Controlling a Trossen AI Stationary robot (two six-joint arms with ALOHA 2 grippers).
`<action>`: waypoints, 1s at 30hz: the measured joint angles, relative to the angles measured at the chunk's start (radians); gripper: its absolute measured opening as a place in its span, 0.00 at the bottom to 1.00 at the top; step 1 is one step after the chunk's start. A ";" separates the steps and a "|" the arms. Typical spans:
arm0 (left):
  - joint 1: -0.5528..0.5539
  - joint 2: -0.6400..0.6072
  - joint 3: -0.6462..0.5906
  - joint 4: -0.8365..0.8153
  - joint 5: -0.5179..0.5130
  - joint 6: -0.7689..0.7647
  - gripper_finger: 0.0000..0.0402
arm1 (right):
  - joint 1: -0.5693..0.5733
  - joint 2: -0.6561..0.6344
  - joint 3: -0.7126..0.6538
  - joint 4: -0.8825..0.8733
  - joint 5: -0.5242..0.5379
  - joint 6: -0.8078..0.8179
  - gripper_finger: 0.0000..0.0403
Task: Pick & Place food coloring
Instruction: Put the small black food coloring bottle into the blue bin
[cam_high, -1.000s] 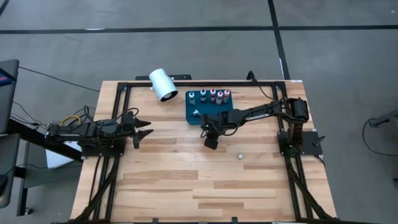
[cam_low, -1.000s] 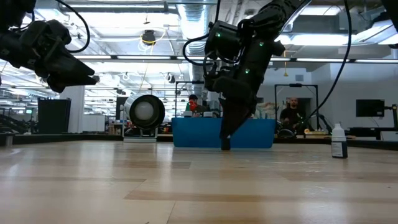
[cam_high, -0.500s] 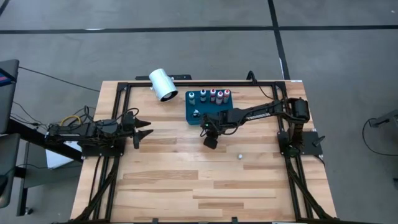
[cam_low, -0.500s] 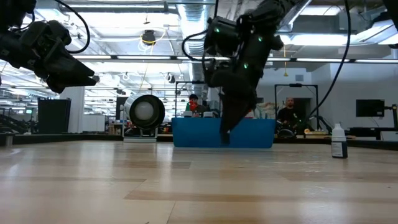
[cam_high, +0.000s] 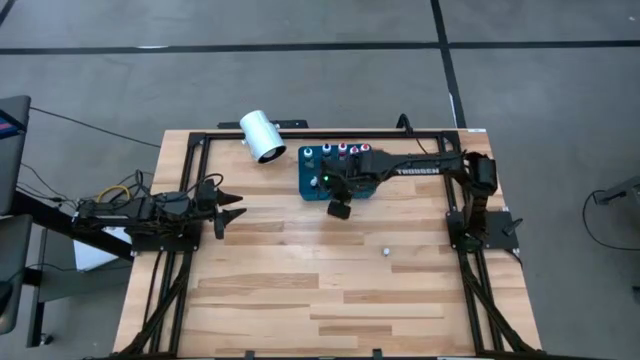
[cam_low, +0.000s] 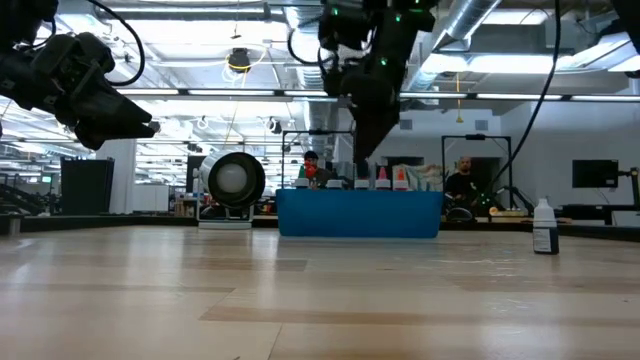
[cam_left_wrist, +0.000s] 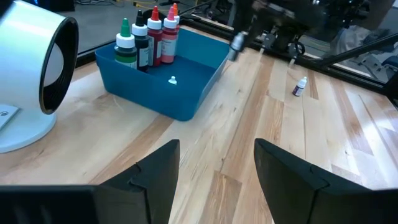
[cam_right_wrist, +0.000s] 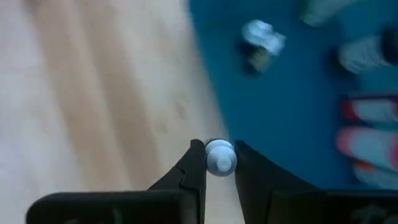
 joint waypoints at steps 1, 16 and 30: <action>0.000 0.000 0.000 0.000 0.000 0.000 0.49 | -0.013 0.000 0.000 -0.014 0.013 -0.001 0.13; 0.000 0.000 0.000 0.000 -0.007 -0.020 0.49 | -0.194 -0.012 -0.089 -0.065 0.014 -0.084 0.13; 0.000 0.000 0.000 0.003 -0.041 -0.049 0.49 | -0.238 -0.017 -0.313 0.240 0.024 -0.087 0.13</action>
